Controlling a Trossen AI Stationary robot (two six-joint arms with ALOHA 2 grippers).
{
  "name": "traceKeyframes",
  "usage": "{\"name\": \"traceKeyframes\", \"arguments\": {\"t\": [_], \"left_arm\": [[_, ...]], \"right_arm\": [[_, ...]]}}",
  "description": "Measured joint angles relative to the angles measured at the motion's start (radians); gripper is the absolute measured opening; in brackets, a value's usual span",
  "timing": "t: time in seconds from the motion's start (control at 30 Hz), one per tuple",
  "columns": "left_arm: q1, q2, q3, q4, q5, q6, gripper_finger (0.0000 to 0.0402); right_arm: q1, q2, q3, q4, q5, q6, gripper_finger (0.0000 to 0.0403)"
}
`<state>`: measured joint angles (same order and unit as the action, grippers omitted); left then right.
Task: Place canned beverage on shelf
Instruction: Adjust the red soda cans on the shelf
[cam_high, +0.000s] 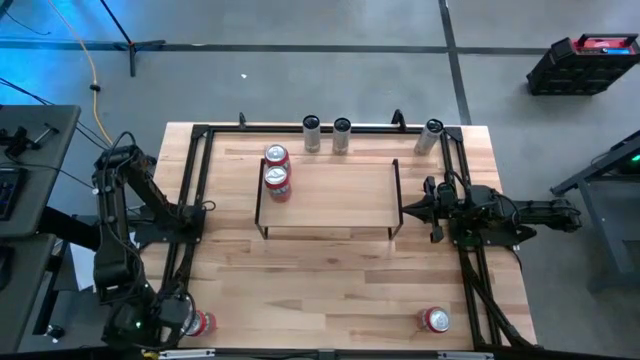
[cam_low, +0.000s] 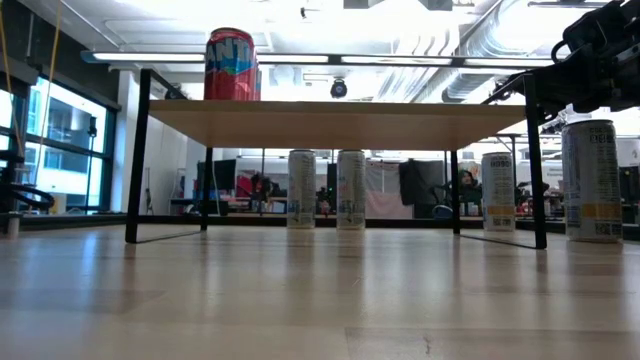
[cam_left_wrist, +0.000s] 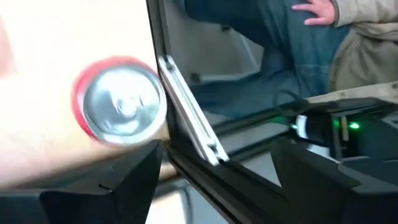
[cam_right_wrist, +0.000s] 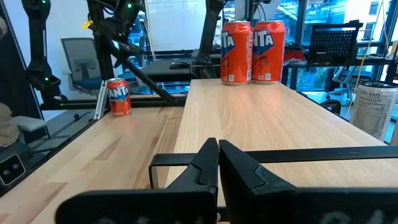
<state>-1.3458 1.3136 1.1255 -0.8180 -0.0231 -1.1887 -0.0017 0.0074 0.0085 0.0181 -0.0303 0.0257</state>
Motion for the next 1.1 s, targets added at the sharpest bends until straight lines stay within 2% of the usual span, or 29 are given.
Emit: {"name": "traceKeyframes", "arguments": {"t": [0.2, 0.43, 0.63, 0.77, 0.87, 1.1], "left_arm": [[0.052, 0.000, -0.002, -0.010, -0.087, 0.163, 0.0294], [0.197, -0.012, -0.002, -0.017, -0.099, 0.180, 0.0294], [0.281, -0.053, -0.003, -0.018, -0.106, 0.283, 0.0294], [0.301, -0.077, -0.002, -0.025, -0.139, 0.341, 0.0294], [0.304, -0.092, -0.003, -0.027, -0.126, 0.387, 0.0294], [0.306, -0.090, -0.002, -0.079, -0.134, 0.402, 0.0294]], "right_arm": [[0.000, 0.000, 0.000, 0.000, 0.000, 0.000, 0.0000], [0.000, 0.000, 0.000, 0.000, 0.000, 0.000, 0.0000], [0.000, 0.000, 0.000, 0.000, 0.000, 0.000, 0.0000], [0.000, 0.000, 0.000, 0.000, 0.000, 0.000, 0.0000], [0.000, 0.000, 0.000, 0.000, 0.000, 0.000, 0.0000], [0.000, 0.000, 0.000, 0.000, 0.000, 0.000, 0.0000]]}}
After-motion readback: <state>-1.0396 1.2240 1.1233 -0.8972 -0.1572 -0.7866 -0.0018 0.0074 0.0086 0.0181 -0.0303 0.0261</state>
